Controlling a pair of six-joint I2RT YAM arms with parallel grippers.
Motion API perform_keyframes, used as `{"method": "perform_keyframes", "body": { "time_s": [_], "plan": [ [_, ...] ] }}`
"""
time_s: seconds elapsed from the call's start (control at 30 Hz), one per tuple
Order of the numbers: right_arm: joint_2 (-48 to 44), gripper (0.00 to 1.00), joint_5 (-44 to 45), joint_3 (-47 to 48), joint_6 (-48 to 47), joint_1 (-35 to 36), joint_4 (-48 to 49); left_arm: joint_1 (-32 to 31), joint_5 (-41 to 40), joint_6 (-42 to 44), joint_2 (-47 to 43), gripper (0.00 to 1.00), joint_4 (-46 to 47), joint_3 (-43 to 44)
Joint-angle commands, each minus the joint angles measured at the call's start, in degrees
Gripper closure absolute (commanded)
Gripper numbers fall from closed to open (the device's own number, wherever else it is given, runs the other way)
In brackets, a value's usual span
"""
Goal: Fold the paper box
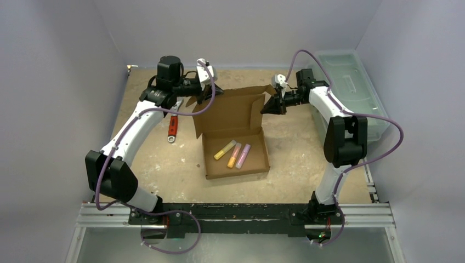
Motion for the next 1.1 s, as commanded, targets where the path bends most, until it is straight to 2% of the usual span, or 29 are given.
{"method": "perform_keyframes", "body": {
  "time_s": [0.0, 0.17, 0.3, 0.47, 0.53, 0.6, 0.67, 0.77, 0.87, 0.97, 1.07],
  "plan": [
    [-0.96, 0.96, -2.32, 0.15, 0.04, 1.16, 0.27, 0.17, 0.77, -1.2, -0.14, 1.0, 4.24, 0.27],
    [-2.12, 1.0, -1.94, -1.04, -1.02, 1.1, 0.38, 0.67, -1.36, -3.11, -1.13, 1.0, 6.39, -1.12],
    [-3.9, 1.0, -0.89, -2.89, -0.92, 0.7, 2.3, 1.84, -3.83, -8.8, -2.81, 0.98, 11.86, -3.91],
    [-5.76, 1.0, 0.82, -4.24, -2.07, -0.01, 2.39, 3.34, -9.98, -18.56, -6.78, 0.63, 19.15, -8.19],
    [-6.17, 1.0, 1.14, -4.51, -2.93, -0.13, 1.88, 3.96, -12.33, -21.67, -8.87, 0.52, 20.93, -9.69],
    [-6.36, 1.0, 1.39, -4.56, -3.76, -0.13, 1.16, 4.46, -16.66, -24.42, -11.15, 0.46, 20.47, -10.23],
    [-6.51, 1.0, 1.61, -4.6, -4.34, -0.16, 0.71, 5.37, -21.0, -26.41, -14.08, 0.46, 18.46, -10.77],
    [-6.79, 1.0, 2.11, -4.89, -5.52, -0.11, 0.01, 6.4, -32.56, -31.45, -20.25, 0.45, 14.0, -14.06],
    [-7.16, 1.0, 2.43, -5.28, -6.26, -0.12, -0.4, 6.46, -47.08, -36.15, -30.32, 0.46, 11.4, -22.06],
    [-7.26, 1.0, 2.52, -5.2, -6.6, -0.11, -0.74, 6.58, -59.43, -41.71, -39.02, 0.5, 10.13, -31.68],
    [-7.16, 1.0, 2.66, -5.28, -6.73, -0.14, -0.86, 6.59, -61.07, -46.35, -43.1, 0.59, 11.38, -40.72]
  ]
}}
